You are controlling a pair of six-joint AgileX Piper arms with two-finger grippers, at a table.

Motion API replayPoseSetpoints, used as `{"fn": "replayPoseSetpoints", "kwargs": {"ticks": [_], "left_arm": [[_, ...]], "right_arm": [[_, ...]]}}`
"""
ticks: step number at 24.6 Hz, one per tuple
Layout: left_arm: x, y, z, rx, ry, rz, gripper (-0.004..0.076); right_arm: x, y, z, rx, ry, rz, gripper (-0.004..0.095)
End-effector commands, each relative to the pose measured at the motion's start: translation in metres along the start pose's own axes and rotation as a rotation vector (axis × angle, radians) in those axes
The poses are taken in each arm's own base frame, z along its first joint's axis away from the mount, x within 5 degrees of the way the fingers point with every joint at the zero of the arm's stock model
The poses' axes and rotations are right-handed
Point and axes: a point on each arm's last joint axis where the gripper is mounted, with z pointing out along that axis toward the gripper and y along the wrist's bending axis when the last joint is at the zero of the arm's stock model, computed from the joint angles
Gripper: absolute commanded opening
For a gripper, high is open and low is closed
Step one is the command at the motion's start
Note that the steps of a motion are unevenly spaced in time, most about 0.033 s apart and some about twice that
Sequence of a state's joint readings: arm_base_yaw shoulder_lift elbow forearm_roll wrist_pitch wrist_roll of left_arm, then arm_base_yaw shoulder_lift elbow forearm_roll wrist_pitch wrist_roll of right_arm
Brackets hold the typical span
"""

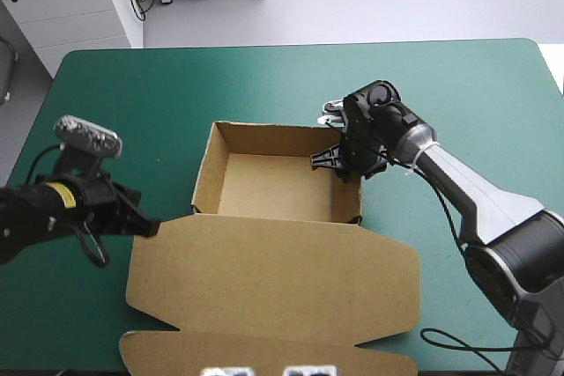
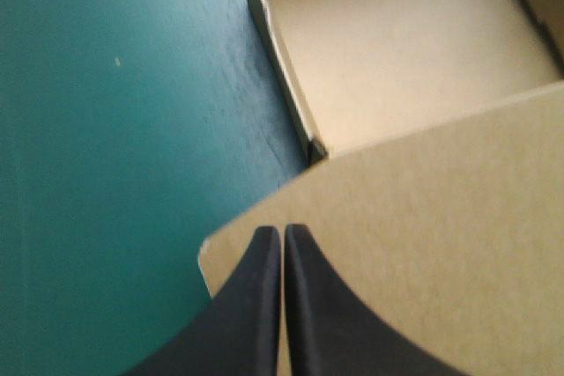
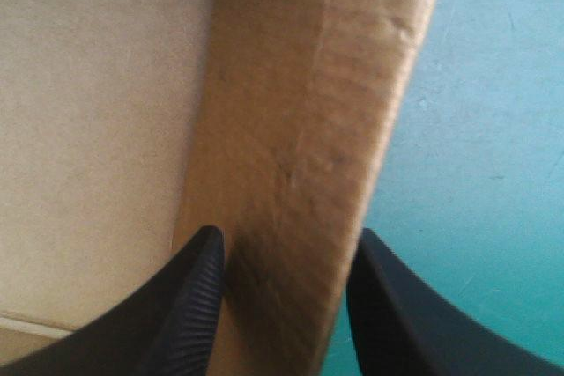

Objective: Fold the box

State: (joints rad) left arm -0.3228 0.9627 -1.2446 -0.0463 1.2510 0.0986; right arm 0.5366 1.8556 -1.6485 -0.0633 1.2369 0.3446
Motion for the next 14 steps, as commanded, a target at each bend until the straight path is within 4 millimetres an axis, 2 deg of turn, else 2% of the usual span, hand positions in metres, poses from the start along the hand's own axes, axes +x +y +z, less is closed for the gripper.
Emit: {"fn": "replayPoseSetpoints", "kwargs": {"ticks": [1,6,10,11,14], "left_arm": [[0.032,-0.004,0.008,0.012,-0.01,0.0,-0.0008],[0.085,-0.007,0.03,0.008,-0.005,-0.003,-0.0008],[0.122,-0.009,0.049,0.009,0.003,-0.005,-0.0008],[0.139,-0.01,0.056,0.01,0.006,-0.007,-0.0008],[0.161,-0.012,0.057,0.014,0.038,-0.005,-0.0008]], "right_arm": [[-0.002,-0.002,-0.012,-0.019,-0.024,-0.011,0.0309],[-0.003,-0.002,-0.008,-0.007,-0.015,-0.048,-0.0003],[-0.003,-0.003,-0.008,-0.001,-0.017,-0.05,-0.0018],[-0.003,-0.004,-0.008,0.015,-0.022,-0.059,-0.0018],[-0.008,-0.028,-0.017,0.059,-0.057,-0.006,-0.0019]]}}
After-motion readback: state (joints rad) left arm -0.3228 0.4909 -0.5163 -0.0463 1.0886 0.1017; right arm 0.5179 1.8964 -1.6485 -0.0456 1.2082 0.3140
